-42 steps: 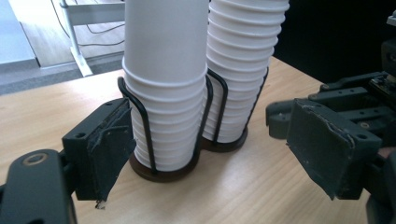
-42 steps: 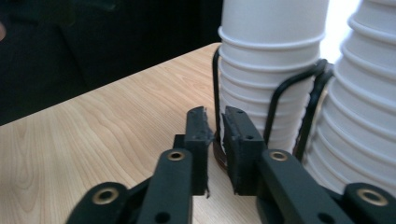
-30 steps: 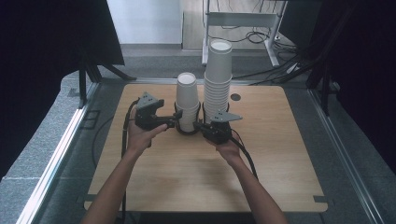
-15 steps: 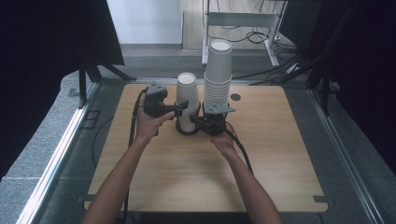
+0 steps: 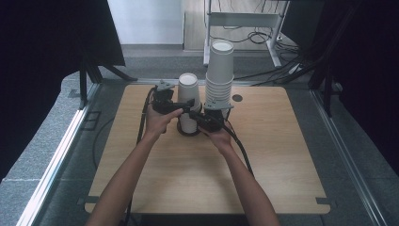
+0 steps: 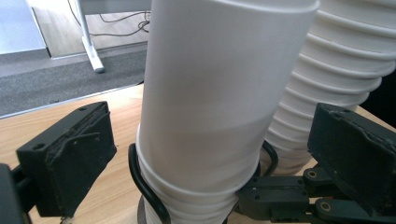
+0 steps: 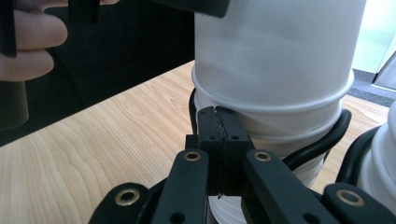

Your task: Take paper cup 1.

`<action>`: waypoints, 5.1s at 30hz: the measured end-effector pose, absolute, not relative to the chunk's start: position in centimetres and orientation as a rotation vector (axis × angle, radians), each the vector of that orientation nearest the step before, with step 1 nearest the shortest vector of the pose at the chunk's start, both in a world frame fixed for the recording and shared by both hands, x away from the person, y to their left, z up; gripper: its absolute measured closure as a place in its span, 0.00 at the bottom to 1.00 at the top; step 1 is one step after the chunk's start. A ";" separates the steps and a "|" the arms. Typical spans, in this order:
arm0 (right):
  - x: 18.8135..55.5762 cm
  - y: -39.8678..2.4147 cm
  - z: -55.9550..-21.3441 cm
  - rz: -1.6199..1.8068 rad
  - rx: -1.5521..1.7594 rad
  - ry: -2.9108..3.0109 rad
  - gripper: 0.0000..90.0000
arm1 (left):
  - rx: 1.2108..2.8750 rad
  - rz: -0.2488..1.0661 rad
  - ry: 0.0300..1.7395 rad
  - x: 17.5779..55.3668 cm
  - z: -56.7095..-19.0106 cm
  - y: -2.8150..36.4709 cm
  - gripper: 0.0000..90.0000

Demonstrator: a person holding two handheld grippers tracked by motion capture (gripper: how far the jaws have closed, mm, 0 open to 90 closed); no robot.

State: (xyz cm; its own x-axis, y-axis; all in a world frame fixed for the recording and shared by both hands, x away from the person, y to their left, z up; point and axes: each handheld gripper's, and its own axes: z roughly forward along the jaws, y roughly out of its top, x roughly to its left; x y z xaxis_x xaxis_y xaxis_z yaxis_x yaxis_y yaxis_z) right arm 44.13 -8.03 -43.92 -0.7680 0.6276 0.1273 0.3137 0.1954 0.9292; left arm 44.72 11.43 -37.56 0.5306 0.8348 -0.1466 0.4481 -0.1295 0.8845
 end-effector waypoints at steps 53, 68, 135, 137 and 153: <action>44.4 -8.9 -44.5 1.633 0.933 2.147 1.00 | 1.830 0.503 1.090 46.7 -38.8 9.3 0.01; 44.5 -8.9 -44.4 1.623 0.930 2.156 1.00 | 1.795 0.553 1.110 48.0 -40.3 8.4 0.05; 44.4 -8.4 -44.5 1.590 0.927 2.188 1.00 | 1.553 0.725 0.840 40.1 -29.5 11.2 0.13; 44.2 -8.5 -44.4 1.592 0.926 2.186 1.00 | 1.559 0.718 0.831 39.7 -29.7 11.4 0.13; 41.4 -9.9 -44.3 1.622 0.856 2.179 0.94 | 1.599 0.665 0.787 37.0 -32.3 11.4 0.13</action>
